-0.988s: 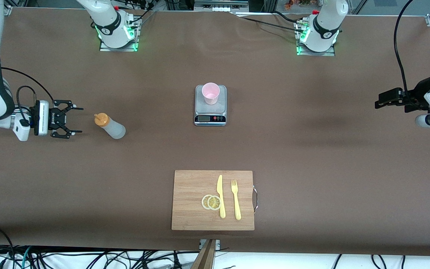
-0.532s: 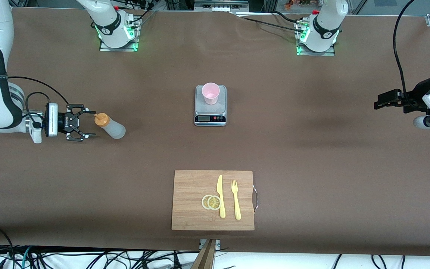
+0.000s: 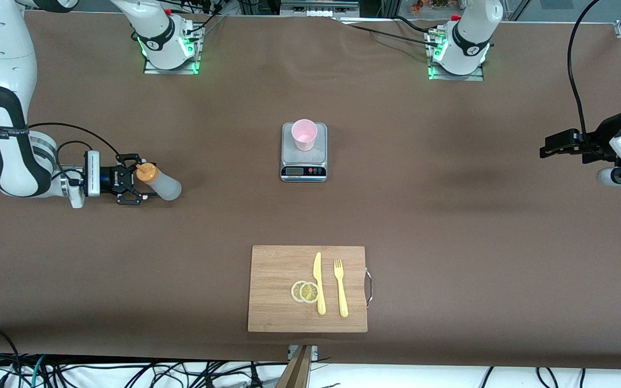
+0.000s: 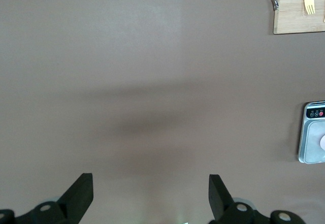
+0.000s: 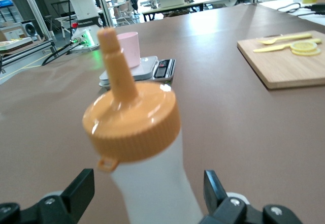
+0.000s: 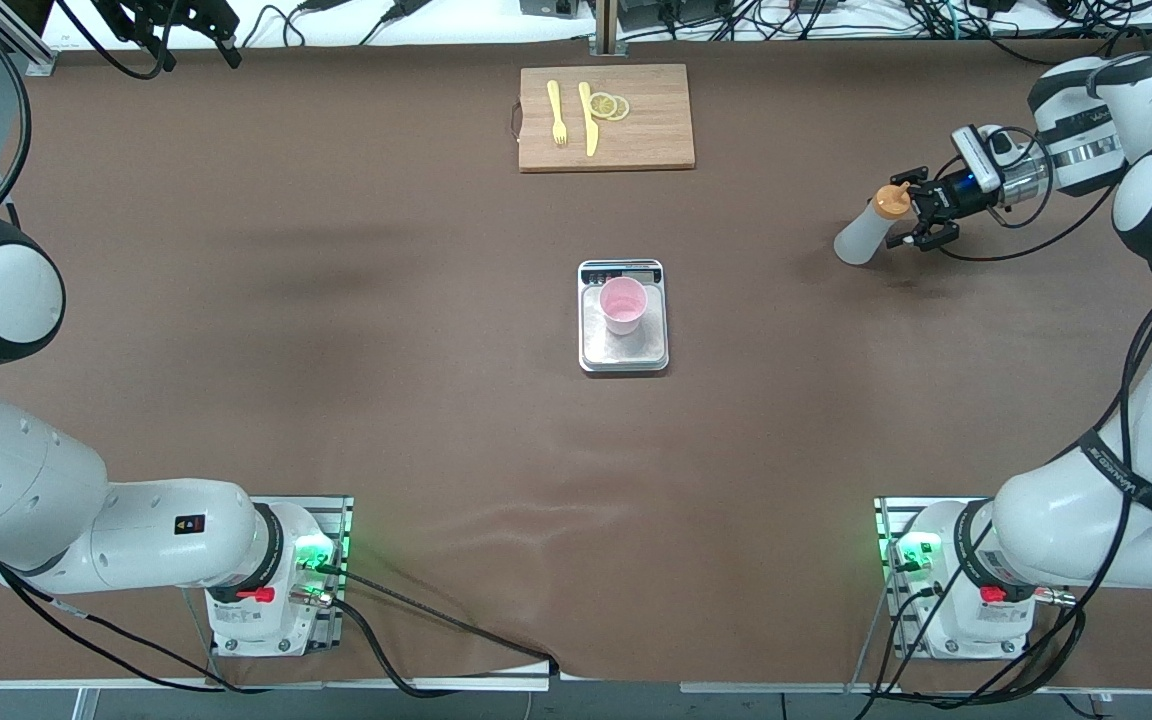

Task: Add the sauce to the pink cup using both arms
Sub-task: 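Grasp the white sauce bottle with the right gripper and lift it, then carry the sauce bottle with the right gripper over the pink cup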

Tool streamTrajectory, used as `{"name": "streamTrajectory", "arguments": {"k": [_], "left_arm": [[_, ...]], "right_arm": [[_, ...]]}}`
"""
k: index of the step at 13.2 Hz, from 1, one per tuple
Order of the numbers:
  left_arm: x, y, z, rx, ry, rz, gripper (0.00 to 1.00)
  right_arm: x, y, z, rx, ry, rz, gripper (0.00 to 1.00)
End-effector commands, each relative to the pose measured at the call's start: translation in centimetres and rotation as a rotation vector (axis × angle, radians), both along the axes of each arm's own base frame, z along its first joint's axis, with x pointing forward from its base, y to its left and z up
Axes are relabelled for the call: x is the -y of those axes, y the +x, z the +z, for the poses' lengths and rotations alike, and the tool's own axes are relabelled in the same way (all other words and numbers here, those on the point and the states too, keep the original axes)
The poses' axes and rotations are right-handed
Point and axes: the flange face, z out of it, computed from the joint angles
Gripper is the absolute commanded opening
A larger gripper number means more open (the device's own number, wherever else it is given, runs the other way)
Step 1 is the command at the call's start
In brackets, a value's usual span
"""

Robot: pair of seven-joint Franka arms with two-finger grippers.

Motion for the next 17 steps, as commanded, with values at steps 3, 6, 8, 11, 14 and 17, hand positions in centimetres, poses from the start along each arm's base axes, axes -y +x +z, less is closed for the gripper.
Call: {"name": "streamTrajectory", "arguments": {"k": [3,6,8,11,14,17], "left_arm": [[-0.1,0.0,0.3,-0.004,0.021,-0.022,1.0],[-0.1,0.0,0.3,-0.004,0.021,-0.022,1.0],[0.0,0.0,0.3,-0.004,0.021,-0.024,1.0],[0.0,0.0,0.3,-0.004,0.021,-0.024,1.0],[-0.1,0.0,0.3,-0.004,0.021,-0.022,1.0],[0.0,0.0,0.3,-0.004,0.021,-0.024,1.0]], "right_arm": [[-0.8,0.2,-0.4,-0.001,0.036,0.009,0.34],[-1.2,0.0,-1.1,-0.034,0.042,0.008,0.19],[-2.2,0.5,0.1,-0.054,0.03,0.014,0.15],[-5.2,1.8,4.2,-0.138,-0.039,0.015,0.15],[-9.5,3.4,10.2,-0.239,-0.249,0.077,0.16],[-17.0,3.7,12.0,-0.247,-0.437,0.237,0.16]]}}
